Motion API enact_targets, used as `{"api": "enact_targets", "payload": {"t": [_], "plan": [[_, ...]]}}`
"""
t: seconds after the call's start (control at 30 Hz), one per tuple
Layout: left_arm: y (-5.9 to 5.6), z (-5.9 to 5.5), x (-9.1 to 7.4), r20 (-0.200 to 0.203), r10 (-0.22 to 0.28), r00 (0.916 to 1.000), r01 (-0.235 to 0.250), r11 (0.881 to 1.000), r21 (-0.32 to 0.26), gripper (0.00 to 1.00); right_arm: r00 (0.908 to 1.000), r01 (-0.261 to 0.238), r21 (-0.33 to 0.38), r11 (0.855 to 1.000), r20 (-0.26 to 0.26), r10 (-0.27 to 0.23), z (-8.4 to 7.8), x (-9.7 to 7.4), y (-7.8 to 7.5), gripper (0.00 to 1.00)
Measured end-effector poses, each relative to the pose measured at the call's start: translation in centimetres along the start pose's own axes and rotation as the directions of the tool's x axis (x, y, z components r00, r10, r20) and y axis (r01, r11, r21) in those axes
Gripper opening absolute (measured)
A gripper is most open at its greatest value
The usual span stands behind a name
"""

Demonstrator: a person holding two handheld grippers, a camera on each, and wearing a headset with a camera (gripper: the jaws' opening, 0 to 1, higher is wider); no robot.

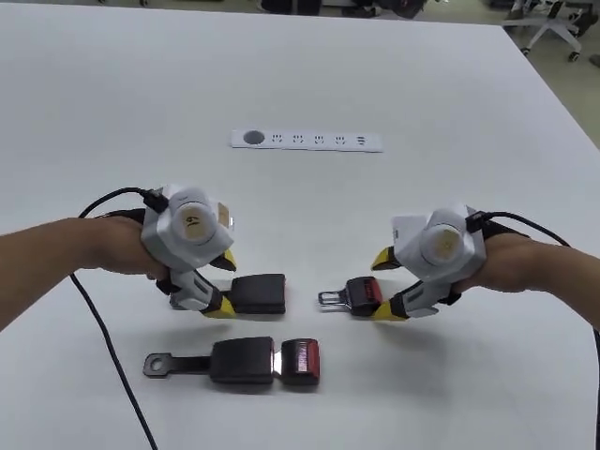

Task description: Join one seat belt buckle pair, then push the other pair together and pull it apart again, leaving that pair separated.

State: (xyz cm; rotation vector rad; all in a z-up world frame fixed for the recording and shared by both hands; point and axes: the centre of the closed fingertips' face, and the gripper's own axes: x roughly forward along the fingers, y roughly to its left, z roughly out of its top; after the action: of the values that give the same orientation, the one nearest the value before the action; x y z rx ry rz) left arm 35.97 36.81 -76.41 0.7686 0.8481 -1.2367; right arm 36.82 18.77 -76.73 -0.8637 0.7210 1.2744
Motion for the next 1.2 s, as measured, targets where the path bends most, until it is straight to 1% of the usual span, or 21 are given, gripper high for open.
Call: {"api": "enact_targets", "payload": {"t": [0.07,0.13,0.2,0.27,0.37,0.43,0.5,0.57,0.63,0.7,0.77,0.8,0.83,0.9,0.93,1.0,1.03,1.07,1.1,1.13,1.2], "plan": [[0.0,0.1,-0.5,0.017,0.012,0.9998,-0.011,0.999,-0.031,0.45,1.0000,0.007,0.006,1.000,0.005,-0.008,0.0,-0.2,0.0,0.42],[0.2,-0.4,-0.8,0.030,0.019,0.9994,-0.018,0.999,-0.048,0.46,0.9998,0.013,0.019,1.000,0.016,-0.013,0.0,-0.5,0.1,0.44],[0.0,-0.5,-1.2,0.043,0.023,0.9988,-0.020,0.998,-0.063,0.46,0.9996,0.020,0.025,1.000,0.021,-0.020,0.1,-0.8,0.3,0.46],[-0.2,-0.6,-1.8,0.063,0.033,0.9975,-0.027,0.995,-0.091,0.49,0.9989,0.033,0.030,0.999,0.033,-0.034,0.3,-1.2,0.5,0.47],[-0.3,-1.2,-2.6,0.088,0.058,0.9945,-0.047,0.991,-0.122,0.50,0.9979,0.051,0.040,0.998,0.037,-0.053,0.1,-1.6,0.6,0.48],[-0.4,-1.5,-3.0,0.102,0.070,0.9923,-0.055,0.987,-0.149,0.52,0.9971,0.059,0.051,0.997,0.044,-0.061,0.0,-1.8,0.7,0.50],[-0.8,-1.5,-3.7,0.121,0.089,0.9887,-0.067,0.982,-0.174,0.53,0.9960,0.068,0.063,0.996,0.053,-0.072,-0.1,-1.9,0.6,0.51],[-1.1,-1.8,-4.0,0.127,0.099,0.9870,-0.072,0.977,-0.198,0.56,0.9939,0.079,0.090,0.993,0.069,-0.085,-0.2,-2.1,0.7,0.52],[-1.5,-2.2,-4.4,0.142,0.113,0.9835,-0.080,0.972,-0.221,0.59,0.9920,0.088,0.111,0.990,0.081,-0.098,-0.2,-2.5,0.9,0.55],[-1.9,-2.4,-4.6,0.167,0.128,0.9776,-0.085,0.966,-0.244,0.60,0.9898,0.094,0.126,0.988,0.095,-0.106,-0.4,-2.6,1.0,0.57],[-2.5,-2.6,-4.9,0.185,0.143,0.9723,-0.090,0.960,-0.267,0.63,0.9874,0.104,0.137,0.985,0.105,-0.118,-0.6,-2.7,1.2,0.58],[-2.6,-2.7,-5.0,0.192,0.148,0.9702,-0.093,0.958,-0.270,0.65,0.9865,0.105,0.146,0.984,0.110,-0.122,-0.7,-2.7,1.4,0.59],[-2.7,-2.7,-5.2,0.209,0.166,0.9636,-0.103,0.954,-0.283,0.66,0.9847,0.107,0.160,0.981,0.120,-0.127,-0.5,-3.0,1.7,0.60],[-2.8,-2.9,-5.6,0.233,0.180,0.9555,-0.107,0.949,-0.296,0.68,0.9810,0.114,0.191,0.975,0.133,-0.141,-0.5,-3.3,2.1,0.63],[-2.9,-2.9,-5.9,0.255,0.196,0.9470,-0.112,0.945,-0.307,0.69,0.9797,0.116,0.200,0.973,0.139,-0.145,-0.5,-3.4,2.3,0.64],[-3.3,-3.2,-6.2,0.271,0.210,0.9393,-0.118,0.940,-0.321,0.71,0.9757,0.128,0.217,0.968,0.147,-0.162,-0.5,-3.8,2.5,0.66],[-3.5,-3.2,-6.3,0.279,0.210,0.9371,-0.114,0.938,-0.326,0.71,0.9735,0.132,0.218,0.967,0.155,-0.168,-0.5,-3.9,2.7,0.66],[-3.9,-3.3,-6.4,0.285,0.206,0.9362,-0.103,0.936,-0.337,0.70,0.9692,0.141,0.230,0.963,0.167,-0.182,-0.6,-3.9,2.8,0.66],[-4.2,-3.5,-6.4,0.289,0.208,0.9343,-0.098,0.931,-0.352,0.70,0.9674,0.141,0.245,0.959,0.172,-0.186,-0.7,-3.8,2.8,0.67],[-4.4,-3.7,-6.5,0.296,0.218,0.9298,-0.102,0.926,-0.363,0.72,0.9649,0.142,0.259,0.955,0.179,-0.192,-0.7,-3.8,2.9,0.69],[-4.8,-3.7,-6.7,0.311,0.234,0.9211,-0.105,0.919,-0.381,0.77,0.9605,0.142,0.289,0.947,0.191,-0.202,-0.8,-3.9,3.3,0.73]]}}
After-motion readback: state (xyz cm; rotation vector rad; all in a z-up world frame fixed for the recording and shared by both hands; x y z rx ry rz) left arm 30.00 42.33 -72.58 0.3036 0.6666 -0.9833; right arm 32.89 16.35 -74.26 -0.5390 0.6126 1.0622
